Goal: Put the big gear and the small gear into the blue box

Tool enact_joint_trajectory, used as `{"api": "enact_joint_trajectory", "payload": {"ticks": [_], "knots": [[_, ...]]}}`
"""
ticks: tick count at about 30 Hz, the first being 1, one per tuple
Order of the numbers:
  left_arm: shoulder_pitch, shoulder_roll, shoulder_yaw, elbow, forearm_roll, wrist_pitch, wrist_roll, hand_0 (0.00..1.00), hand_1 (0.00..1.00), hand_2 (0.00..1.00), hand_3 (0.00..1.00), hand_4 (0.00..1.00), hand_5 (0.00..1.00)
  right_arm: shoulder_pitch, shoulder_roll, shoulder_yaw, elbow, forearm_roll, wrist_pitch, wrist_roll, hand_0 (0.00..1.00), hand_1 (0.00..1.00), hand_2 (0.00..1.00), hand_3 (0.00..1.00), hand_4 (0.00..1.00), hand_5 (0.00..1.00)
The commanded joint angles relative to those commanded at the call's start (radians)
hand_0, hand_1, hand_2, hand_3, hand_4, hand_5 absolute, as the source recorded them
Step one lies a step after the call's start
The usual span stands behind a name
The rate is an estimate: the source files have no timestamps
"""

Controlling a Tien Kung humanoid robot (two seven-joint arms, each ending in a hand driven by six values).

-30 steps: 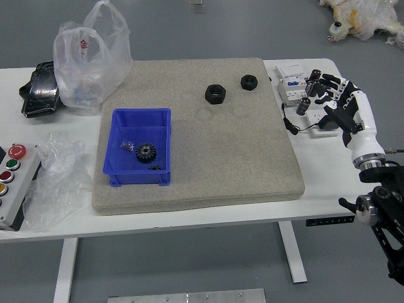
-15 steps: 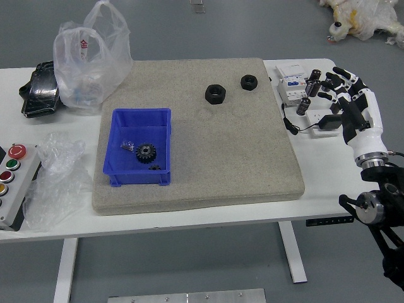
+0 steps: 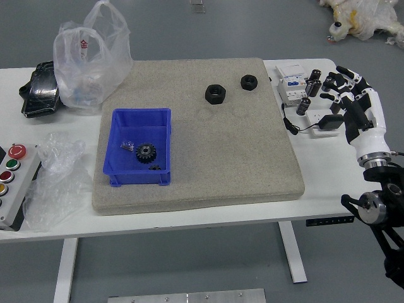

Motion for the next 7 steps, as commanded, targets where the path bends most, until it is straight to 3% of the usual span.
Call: {"api": "enact_joint_trajectory", "payload": {"ticks": [7], "knots": [[0.001, -0.003, -0.001, 0.0, 0.0, 0.001, 0.0, 0.626, 0.431, 0.486, 0.642, 0.632, 0.286, 0.001, -0.002, -0.002, 0.006, -0.005, -0.001, -0.003, 0.5, 0.624, 0.688, 0.676, 0.75, 0.428]]}}
